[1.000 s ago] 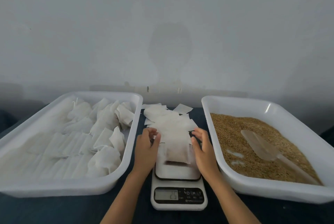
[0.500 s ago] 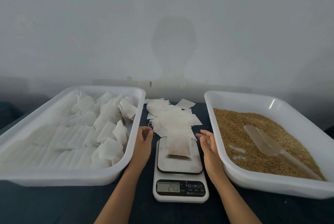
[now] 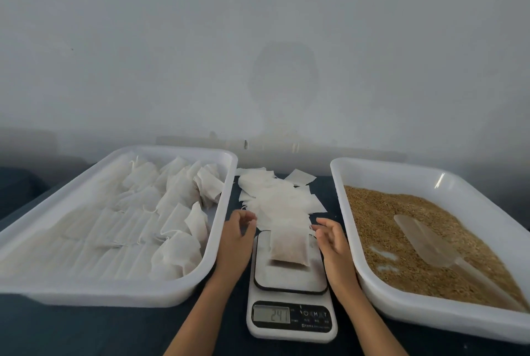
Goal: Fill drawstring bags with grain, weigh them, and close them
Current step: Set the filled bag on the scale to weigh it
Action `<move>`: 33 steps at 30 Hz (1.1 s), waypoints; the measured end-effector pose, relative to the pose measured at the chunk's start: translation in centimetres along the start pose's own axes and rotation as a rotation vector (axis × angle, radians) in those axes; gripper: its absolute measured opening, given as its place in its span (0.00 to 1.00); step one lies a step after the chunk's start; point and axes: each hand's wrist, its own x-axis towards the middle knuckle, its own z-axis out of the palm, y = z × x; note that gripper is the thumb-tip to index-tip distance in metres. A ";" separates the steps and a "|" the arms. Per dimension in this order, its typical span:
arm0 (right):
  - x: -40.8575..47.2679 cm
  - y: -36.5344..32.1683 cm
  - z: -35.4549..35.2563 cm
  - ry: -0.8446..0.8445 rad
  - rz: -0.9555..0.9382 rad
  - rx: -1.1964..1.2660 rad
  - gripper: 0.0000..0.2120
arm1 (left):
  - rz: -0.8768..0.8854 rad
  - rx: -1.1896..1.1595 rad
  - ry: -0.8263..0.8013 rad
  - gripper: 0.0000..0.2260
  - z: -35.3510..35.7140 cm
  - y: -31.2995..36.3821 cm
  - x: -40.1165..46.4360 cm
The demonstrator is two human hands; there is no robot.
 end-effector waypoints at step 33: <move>6.9 -11.4 21.7 -0.450 0.459 -0.117 0.21 | -0.308 0.990 -0.271 0.17 -11.7 2.5 12.7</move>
